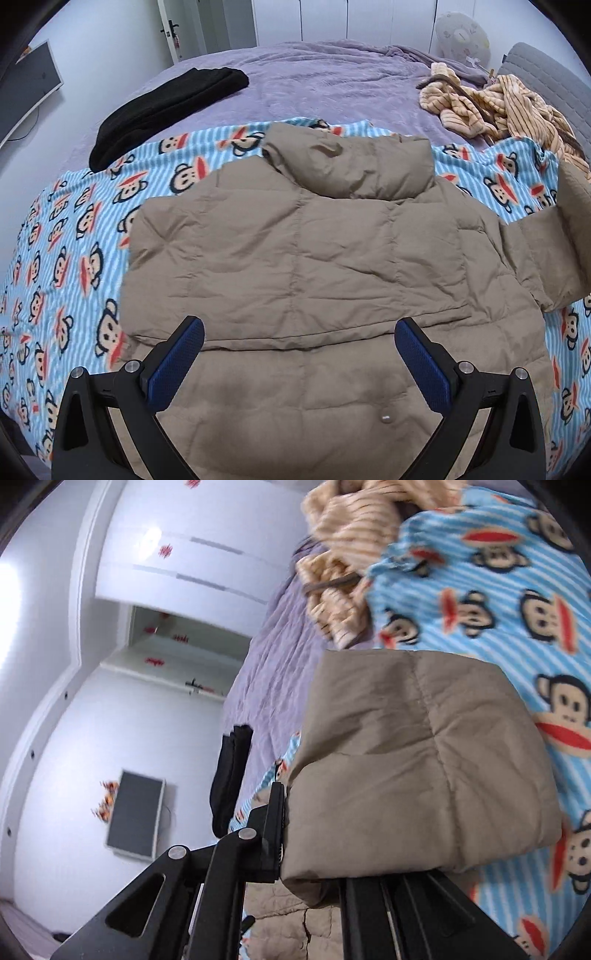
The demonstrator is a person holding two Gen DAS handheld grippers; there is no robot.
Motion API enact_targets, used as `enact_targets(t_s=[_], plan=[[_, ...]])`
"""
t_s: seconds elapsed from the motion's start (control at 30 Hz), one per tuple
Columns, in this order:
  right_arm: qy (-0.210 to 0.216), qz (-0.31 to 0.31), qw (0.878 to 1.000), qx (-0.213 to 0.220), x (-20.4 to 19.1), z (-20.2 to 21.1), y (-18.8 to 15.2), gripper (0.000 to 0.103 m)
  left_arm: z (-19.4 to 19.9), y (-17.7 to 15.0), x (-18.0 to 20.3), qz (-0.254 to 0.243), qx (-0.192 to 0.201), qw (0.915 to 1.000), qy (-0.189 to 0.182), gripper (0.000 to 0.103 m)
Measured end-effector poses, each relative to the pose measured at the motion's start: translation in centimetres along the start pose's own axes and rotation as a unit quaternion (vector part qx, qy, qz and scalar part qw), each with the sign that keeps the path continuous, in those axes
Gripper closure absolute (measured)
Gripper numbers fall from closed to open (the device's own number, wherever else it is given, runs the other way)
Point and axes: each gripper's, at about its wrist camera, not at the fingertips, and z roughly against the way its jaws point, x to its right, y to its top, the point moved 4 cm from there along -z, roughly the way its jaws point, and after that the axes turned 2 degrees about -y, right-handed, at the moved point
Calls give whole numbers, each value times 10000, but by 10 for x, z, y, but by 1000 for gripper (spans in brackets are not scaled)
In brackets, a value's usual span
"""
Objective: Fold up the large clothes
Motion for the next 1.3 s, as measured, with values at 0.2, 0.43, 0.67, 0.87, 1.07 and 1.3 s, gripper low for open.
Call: enact_targets(t_s=[0.2, 0.43, 0.67, 0.87, 1.07, 1.3], plan=[[-318, 1392, 9866, -791, -88, -119, -80, 94, 6, 1, -59, 299, 169, 9990, 278, 0], [-838, 1173, 9748, -1704, -42, -207, -154, 92, -8, -2, -99, 667, 146, 9966, 462, 0], [-1167, 605, 9694, -2075, 6, -210, -167, 69, -39, -14, -81, 591, -137, 9978, 249, 0], [-991, 619, 9797, -1628, -26, -160, -140, 22, -42, 1, -67, 584, -35, 9983, -25, 0], [-1173, -211, 9887, -913, 5, -132, -105, 45, -44, 13, -79, 676, 47, 9976, -106, 0], [-1460, 2127, 9611, -985, -77, -171, -115, 93, -42, 13, -106, 982, 56, 9945, -360, 0]])
